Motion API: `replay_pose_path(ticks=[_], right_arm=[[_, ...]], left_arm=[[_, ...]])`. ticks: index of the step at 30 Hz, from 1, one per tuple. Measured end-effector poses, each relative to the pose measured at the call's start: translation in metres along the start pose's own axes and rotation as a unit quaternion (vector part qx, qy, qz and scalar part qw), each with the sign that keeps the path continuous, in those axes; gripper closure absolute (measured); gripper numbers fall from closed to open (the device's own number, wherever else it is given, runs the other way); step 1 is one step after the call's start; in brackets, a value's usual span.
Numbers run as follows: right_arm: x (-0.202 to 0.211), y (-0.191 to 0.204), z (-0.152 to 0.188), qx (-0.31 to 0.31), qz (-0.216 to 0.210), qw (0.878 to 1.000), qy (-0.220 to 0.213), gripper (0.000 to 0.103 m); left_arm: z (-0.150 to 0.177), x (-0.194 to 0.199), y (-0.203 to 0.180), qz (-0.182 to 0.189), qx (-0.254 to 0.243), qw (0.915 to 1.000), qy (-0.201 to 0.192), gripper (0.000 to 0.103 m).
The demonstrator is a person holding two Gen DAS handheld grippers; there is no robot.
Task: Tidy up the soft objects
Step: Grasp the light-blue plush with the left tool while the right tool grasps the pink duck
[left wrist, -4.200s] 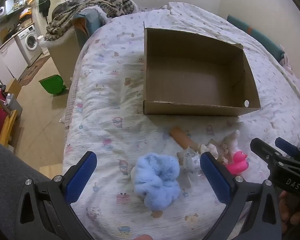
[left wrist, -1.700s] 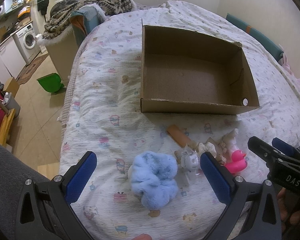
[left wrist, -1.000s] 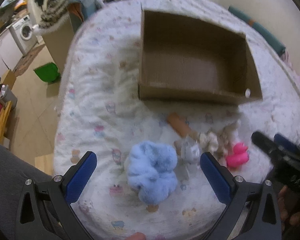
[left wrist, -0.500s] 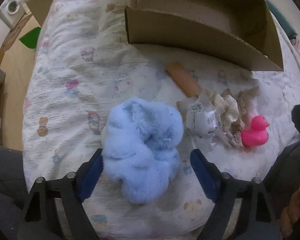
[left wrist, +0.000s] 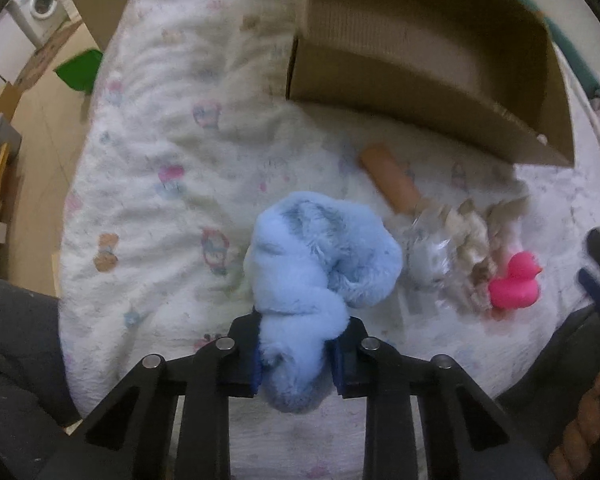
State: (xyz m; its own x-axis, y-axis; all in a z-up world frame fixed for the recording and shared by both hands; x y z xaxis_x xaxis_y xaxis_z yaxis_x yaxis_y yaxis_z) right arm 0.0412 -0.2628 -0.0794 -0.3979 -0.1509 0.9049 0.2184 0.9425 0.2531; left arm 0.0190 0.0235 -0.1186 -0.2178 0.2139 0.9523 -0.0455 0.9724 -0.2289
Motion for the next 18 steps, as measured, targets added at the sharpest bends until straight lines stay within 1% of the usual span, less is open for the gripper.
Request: replay_pose_path(ticks=[1,2,4,6,7,9,10,11,12,13,15,18], right_arm=[[-0.005,-0.002,0.002,-0.008,-0.005,1.0,0.014,0.0],[-0.012,-0.004,0.004,-0.016,-0.012,0.999,0.035,0.005],[-0.023,-0.004,0.008,-0.017,-0.011,0.998,0.062,0.015],[-0.031,-0.001,0.012,-0.011,-0.009,0.997,0.076,0.019],[-0.034,0.001,0.013,-0.006,-0.008,0.997,0.08,0.02],[-0.04,0.006,0.016,0.006,-0.004,0.996,0.088,0.025],[-0.043,0.008,0.018,0.011,-0.001,0.996,0.093,0.03],[-0.046,0.01,0.021,0.014,0.0,0.995,0.101,0.04],[-0.051,0.01,0.023,0.014,0.004,0.994,0.109,0.045],[-0.054,0.01,0.025,0.012,0.012,0.993,0.116,0.055],[-0.056,0.009,0.027,0.01,0.014,0.992,0.125,0.057],[-0.047,0.012,0.025,0.02,0.018,0.994,0.102,0.058]], left_arm=[[-0.001,0.006,0.001,0.0,0.0,0.9999,-0.014,0.08],[-0.001,0.012,0.003,0.001,0.0,0.9997,-0.022,0.08],[-0.003,0.018,0.003,0.002,0.002,0.9994,-0.035,0.08],[-0.004,0.023,0.006,0.001,0.006,0.999,-0.045,0.08],[-0.008,0.02,0.0,0.002,0.007,0.9988,-0.048,0.08],[-0.012,0.026,-0.005,0.003,0.012,0.9987,-0.05,0.08],[-0.012,0.026,-0.004,0.003,0.013,0.9987,-0.05,0.08],[-0.015,0.026,-0.007,0.004,0.015,0.9987,-0.048,0.08],[-0.017,0.026,-0.007,0.004,0.017,0.9987,-0.047,0.08],[-0.02,0.024,-0.009,0.003,0.017,0.9988,-0.046,0.08],[-0.017,0.027,-0.011,0.002,0.015,0.9988,-0.047,0.08],[-0.015,0.029,-0.012,-0.002,0.012,0.9986,-0.051,0.08]])
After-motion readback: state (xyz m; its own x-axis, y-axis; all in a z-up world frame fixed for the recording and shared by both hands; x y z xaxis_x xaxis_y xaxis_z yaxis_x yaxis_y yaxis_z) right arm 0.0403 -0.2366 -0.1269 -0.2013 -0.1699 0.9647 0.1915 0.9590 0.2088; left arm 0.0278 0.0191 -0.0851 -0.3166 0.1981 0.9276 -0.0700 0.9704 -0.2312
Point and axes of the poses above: each gripper's, at about its wrist camera, not at the fingertips, and x roughly against the way its jaws point, y to its left, z to its underside, the point moved 3 cm from there along -x, roughly the way its jaws point, and after that the axes turned 8 degrees about z, right-handed, at the moved point
